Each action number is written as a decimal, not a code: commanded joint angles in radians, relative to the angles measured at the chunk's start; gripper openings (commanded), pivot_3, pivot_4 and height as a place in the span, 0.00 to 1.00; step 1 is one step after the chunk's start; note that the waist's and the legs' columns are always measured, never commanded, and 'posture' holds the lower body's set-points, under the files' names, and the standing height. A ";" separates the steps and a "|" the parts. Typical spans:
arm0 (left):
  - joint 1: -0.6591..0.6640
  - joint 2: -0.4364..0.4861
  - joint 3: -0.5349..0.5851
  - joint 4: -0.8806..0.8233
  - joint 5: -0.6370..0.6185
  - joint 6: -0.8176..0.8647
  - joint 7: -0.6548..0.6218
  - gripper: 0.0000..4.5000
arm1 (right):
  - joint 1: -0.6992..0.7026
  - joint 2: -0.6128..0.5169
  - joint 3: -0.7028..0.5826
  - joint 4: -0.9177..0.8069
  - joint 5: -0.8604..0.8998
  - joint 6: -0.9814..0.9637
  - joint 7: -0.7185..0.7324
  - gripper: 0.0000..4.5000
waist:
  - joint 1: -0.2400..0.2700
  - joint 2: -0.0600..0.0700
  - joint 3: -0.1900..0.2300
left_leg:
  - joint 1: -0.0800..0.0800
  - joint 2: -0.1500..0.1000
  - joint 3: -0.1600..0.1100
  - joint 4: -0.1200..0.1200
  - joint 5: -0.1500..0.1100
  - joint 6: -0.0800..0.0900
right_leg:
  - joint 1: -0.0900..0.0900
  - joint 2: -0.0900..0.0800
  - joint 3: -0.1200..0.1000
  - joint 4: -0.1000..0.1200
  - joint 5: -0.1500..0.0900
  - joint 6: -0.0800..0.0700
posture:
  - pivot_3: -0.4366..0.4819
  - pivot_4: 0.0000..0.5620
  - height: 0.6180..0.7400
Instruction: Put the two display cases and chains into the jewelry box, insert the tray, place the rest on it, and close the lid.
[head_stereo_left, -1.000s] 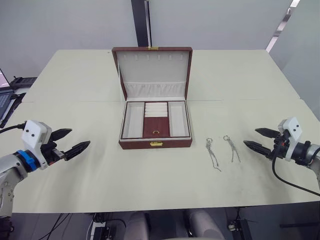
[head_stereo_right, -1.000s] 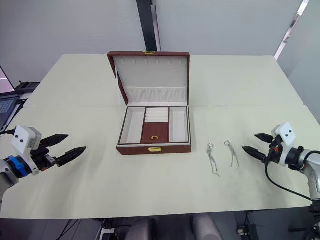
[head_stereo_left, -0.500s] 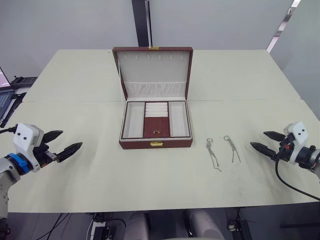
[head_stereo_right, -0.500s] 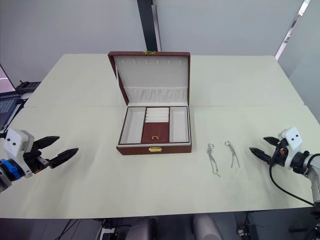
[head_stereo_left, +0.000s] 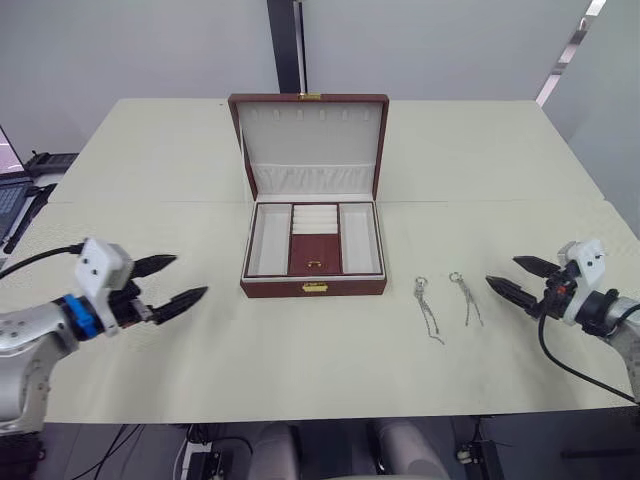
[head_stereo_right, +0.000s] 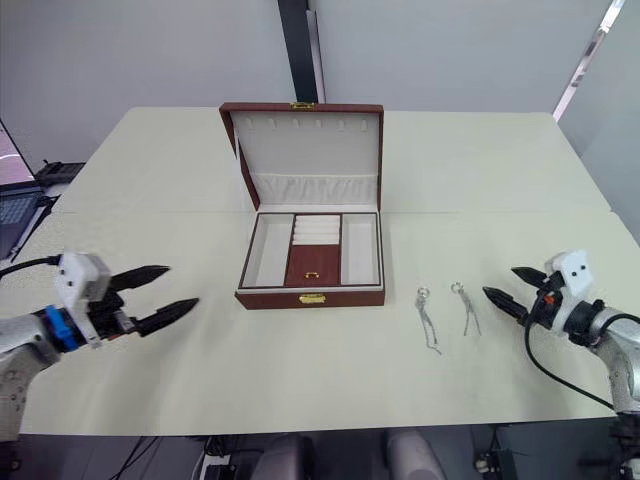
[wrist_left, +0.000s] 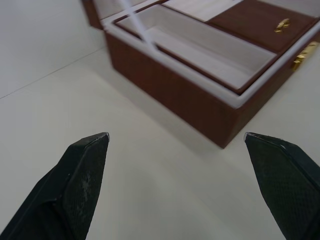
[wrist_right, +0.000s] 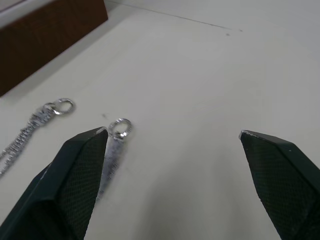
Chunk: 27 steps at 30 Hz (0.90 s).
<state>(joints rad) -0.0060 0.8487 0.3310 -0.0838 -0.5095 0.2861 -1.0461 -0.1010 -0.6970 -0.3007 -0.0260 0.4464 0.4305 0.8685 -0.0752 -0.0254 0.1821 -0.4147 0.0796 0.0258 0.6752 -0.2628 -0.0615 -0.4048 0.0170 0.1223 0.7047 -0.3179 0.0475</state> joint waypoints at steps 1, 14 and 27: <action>-0.012 -0.008 -0.053 -0.109 -0.027 0.010 -0.036 1.00 | 0.022 0.051 -0.008 -0.158 0.029 0.065 -0.115 0.99 | 0.000 0.000 0.000 | 0.000 0.000 0.000 0.000 0.000 0.000 | 0.000 0.000 0.000 0.000 0.000 0.000 | 0.48 0.27 1.00; -0.060 -0.074 -0.296 -0.324 -0.016 0.006 -0.094 1.00 | 0.147 0.251 0.106 -0.364 -0.147 0.122 -0.487 0.99 | 0.008 0.000 0.000 | 0.000 0.000 0.000 0.000 0.000 0.000 | 0.000 0.000 0.001 0.000 0.000 0.000 | 0.48 0.27 1.00; -0.059 -0.093 -0.333 -0.284 0.010 -0.048 -0.127 1.00 | 0.220 0.287 0.146 -0.353 -0.207 0.126 -0.552 0.85 | 0.017 -0.001 -0.003 | 0.000 0.000 0.000 0.000 0.000 0.000 | 0.000 0.000 0.001 0.000 0.000 0.000 | 0.48 0.27 1.00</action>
<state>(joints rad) -0.0551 0.7597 0.0040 -0.3677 -0.5016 0.2576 -1.1687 0.1007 -0.4131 -0.1557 -0.3719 0.2521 0.5528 0.3215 -0.0579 -0.0264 0.1793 -0.4146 0.0792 0.0258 0.6755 -0.2628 -0.0615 -0.4049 0.0172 0.1231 0.7046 -0.3180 0.0475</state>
